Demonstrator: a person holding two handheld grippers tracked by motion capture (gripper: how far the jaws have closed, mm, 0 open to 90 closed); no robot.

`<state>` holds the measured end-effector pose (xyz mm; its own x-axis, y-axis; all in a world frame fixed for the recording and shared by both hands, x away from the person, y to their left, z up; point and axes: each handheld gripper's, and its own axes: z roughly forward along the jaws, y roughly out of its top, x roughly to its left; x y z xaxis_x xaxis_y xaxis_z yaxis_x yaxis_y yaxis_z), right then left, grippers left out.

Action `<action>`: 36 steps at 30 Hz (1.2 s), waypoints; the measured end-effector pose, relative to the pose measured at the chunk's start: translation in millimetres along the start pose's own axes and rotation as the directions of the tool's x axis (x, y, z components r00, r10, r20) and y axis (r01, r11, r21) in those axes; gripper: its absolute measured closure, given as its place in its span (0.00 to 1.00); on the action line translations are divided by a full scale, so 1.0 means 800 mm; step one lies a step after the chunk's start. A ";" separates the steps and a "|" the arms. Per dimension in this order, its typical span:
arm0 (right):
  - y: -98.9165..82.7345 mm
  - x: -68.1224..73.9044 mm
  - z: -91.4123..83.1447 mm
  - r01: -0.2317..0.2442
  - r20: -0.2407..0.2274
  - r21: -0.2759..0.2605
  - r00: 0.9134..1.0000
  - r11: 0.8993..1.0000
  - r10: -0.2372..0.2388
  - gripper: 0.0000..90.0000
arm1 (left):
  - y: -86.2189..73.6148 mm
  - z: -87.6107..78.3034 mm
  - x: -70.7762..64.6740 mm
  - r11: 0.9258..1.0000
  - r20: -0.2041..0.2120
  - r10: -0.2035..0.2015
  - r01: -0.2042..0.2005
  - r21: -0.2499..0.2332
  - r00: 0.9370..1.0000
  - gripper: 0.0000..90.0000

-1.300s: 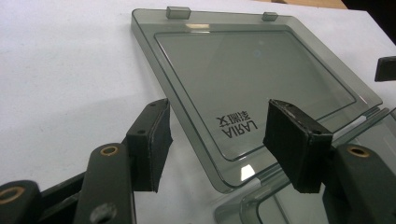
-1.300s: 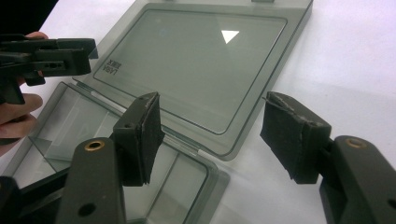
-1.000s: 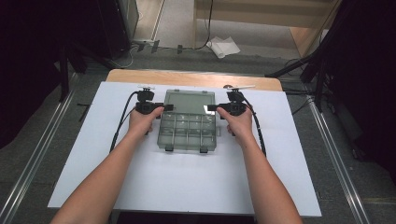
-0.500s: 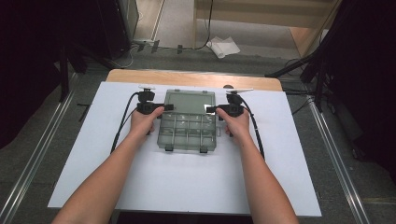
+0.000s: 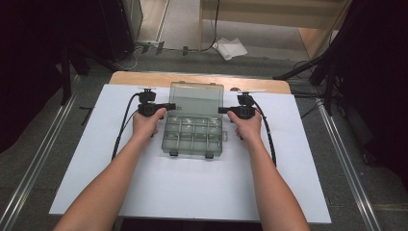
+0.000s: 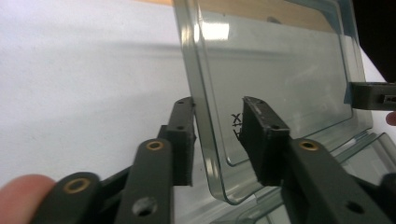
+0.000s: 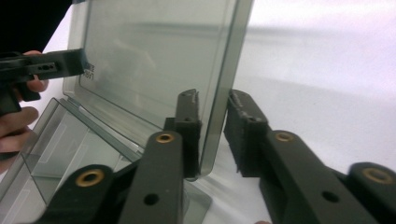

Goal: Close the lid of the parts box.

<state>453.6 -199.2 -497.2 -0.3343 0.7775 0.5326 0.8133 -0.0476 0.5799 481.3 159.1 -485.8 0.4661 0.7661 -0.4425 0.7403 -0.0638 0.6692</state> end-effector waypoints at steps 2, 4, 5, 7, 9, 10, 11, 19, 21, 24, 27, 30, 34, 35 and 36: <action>0.000 0.002 -0.002 0.015 0.015 -0.012 1.000 1.000 -0.015 0.91 | 0.001 -0.005 -0.002 1.000 -0.004 0.008 -0.008 -0.010 1.000 0.82; -0.001 0.003 -0.004 0.017 0.019 -0.024 1.000 1.000 -0.017 0.92 | 0.001 -0.008 -0.002 1.000 -0.005 0.017 -0.017 -0.013 1.000 0.84; -0.002 0.005 -0.004 0.016 0.023 -0.029 1.000 0.999 -0.015 0.92 | 0.002 -0.011 -0.002 1.000 -0.003 0.022 -0.022 -0.015 1.000 0.86; -0.002 0.008 -0.005 0.029 0.034 -0.048 0.999 0.998 -0.027 0.94 | 0.003 -0.015 -0.004 0.999 -0.020 0.043 -0.043 -0.015 0.999 0.92; -0.002 0.012 -0.007 0.046 0.052 -0.052 0.998 0.998 -0.043 0.94 | 0.003 -0.017 -0.009 0.997 -0.046 0.073 -0.074 -0.011 0.996 0.93; -0.003 0.015 -0.007 0.044 0.057 -0.053 0.998 0.998 -0.041 0.94 | 0.003 -0.018 -0.011 0.997 -0.057 0.080 -0.080 -0.009 0.995 0.93; -0.003 0.016 -0.008 0.043 0.066 -0.055 0.997 0.998 -0.040 0.94 | 0.003 -0.019 -0.013 0.997 -0.062 0.080 -0.081 -0.008 0.995 0.93; 0.000 0.022 -0.013 0.077 0.080 -0.068 0.994 0.995 -0.072 0.90 | -0.001 -0.022 -0.015 0.994 -0.068 0.102 -0.104 -0.030 0.992 0.94; 0.005 0.022 -0.015 0.069 0.074 -0.089 0.995 0.994 -0.063 0.88 | -0.001 -0.022 -0.014 0.994 -0.067 0.101 -0.103 -0.033 0.993 0.94; 0.015 0.024 -0.019 0.063 0.072 -0.108 0.996 0.992 -0.055 0.87 | -0.001 -0.022 -0.014 0.994 -0.064 0.104 -0.107 -0.036 0.993 0.94; 0.027 0.028 -0.023 0.069 0.076 -0.118 0.995 0.991 -0.061 0.86 | -0.002 -0.022 -0.014 0.993 -0.062 0.108 -0.111 -0.040 0.992 0.94; 0.038 0.031 -0.026 0.079 0.092 -0.130 0.994 0.988 -0.067 0.85 | -0.003 -0.023 -0.014 0.993 -0.061 0.108 -0.111 -0.044 0.992 0.94; 0.051 0.034 -0.029 0.080 0.091 -0.141 0.994 0.987 -0.067 0.85 | -0.003 -0.023 -0.012 0.993 -0.049 0.106 -0.109 -0.047 0.993 0.94; 0.054 0.035 -0.029 0.078 0.090 -0.137 0.994 0.987 -0.066 0.86 | -0.004 -0.023 -0.012 0.993 -0.048 0.107 -0.109 -0.049 0.993 0.94; 0.056 0.035 -0.029 0.080 0.093 -0.138 0.993 0.987 -0.067 0.86 | -0.004 -0.024 -0.012 0.993 -0.048 0.109 -0.111 -0.048 0.993 0.94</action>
<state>469.6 -194.2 -442.3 -0.3427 0.8339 0.4327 0.7103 -0.0715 0.7003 465.5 164.2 -472.3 0.5200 0.7844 -0.3381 0.6601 -0.1178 0.7419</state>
